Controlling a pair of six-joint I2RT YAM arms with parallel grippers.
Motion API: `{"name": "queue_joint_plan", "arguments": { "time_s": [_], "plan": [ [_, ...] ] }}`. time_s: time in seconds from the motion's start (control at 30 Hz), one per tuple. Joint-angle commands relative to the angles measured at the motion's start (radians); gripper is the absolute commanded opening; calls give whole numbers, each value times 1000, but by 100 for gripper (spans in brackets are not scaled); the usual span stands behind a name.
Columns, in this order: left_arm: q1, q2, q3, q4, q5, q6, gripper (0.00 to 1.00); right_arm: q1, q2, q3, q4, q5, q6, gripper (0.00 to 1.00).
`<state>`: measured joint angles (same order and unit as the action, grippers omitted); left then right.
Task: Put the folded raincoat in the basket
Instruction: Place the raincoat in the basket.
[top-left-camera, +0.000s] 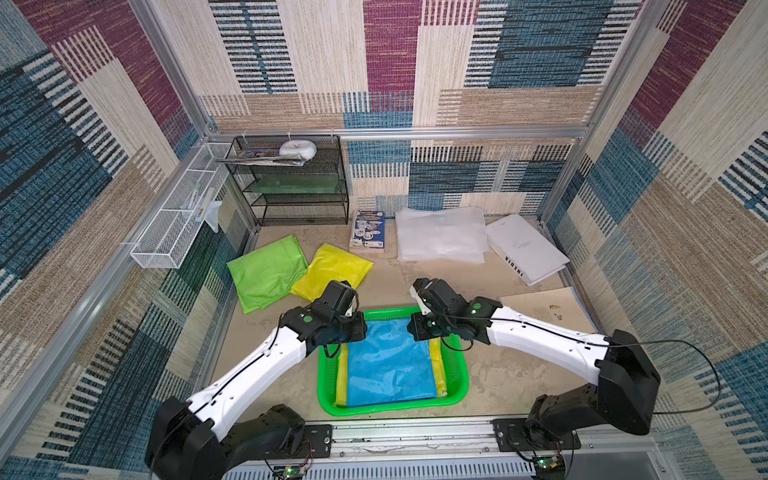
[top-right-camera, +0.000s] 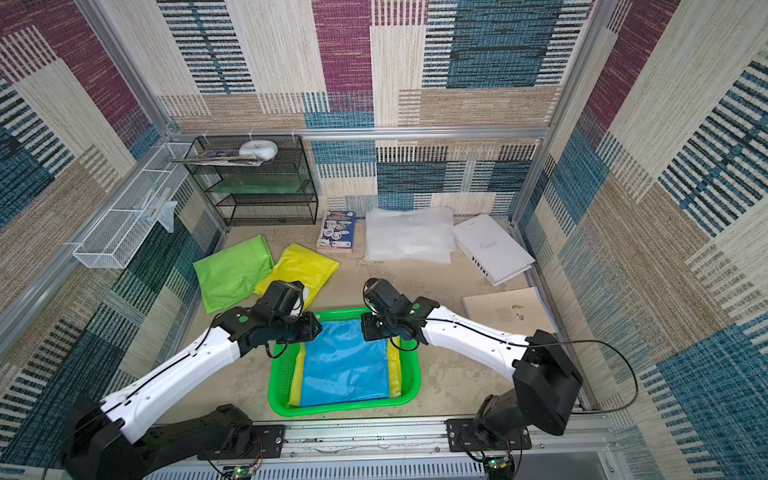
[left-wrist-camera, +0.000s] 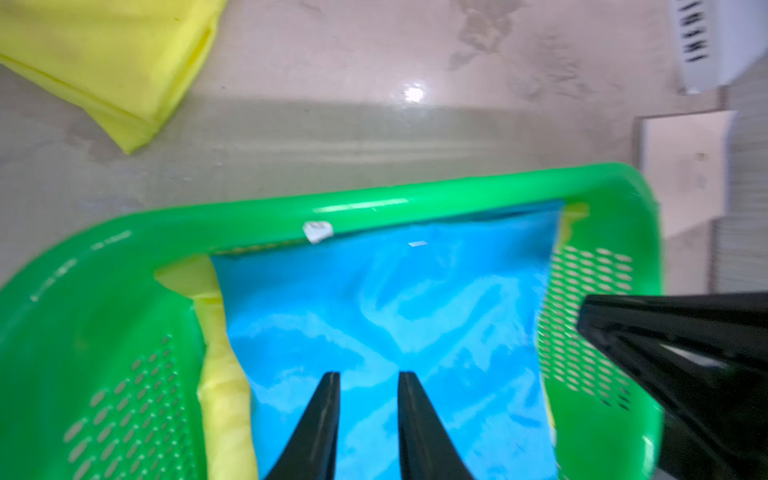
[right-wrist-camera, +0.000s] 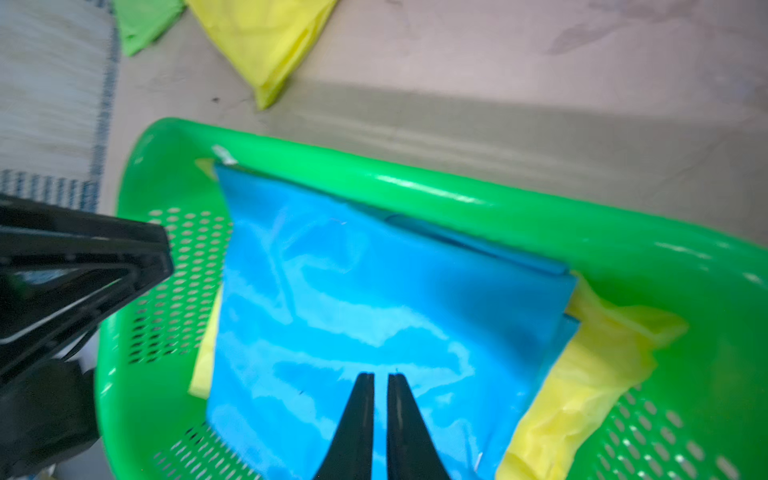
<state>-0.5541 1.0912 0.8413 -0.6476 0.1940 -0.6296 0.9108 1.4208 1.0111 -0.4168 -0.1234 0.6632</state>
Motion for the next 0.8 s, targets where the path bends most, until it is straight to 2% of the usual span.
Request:
{"name": "queue_joint_plan", "arguments": {
  "time_s": [0.0,0.03,0.17,0.37,0.63,0.77],
  "plan": [
    [-4,-77,-75,-20,241,-57,14,11,-49,-66,-36,-174,11,12],
    [-10,-95,-106,-9,283,-83,11,18,-63,-95,-28,-195,19,12],
    [-38,-133,-212,-9,237,-155,3,41,-56,-175,-2,-223,24,11],
    [-50,-89,-258,-77,167,-160,2,77,33,-181,-86,-140,-3,11],
    [-77,-44,-195,-182,41,-161,11,76,36,-138,-213,0,-24,16],
    [-78,-22,-90,-236,-54,-128,20,77,20,-77,-157,15,-48,16]
  ]
}}
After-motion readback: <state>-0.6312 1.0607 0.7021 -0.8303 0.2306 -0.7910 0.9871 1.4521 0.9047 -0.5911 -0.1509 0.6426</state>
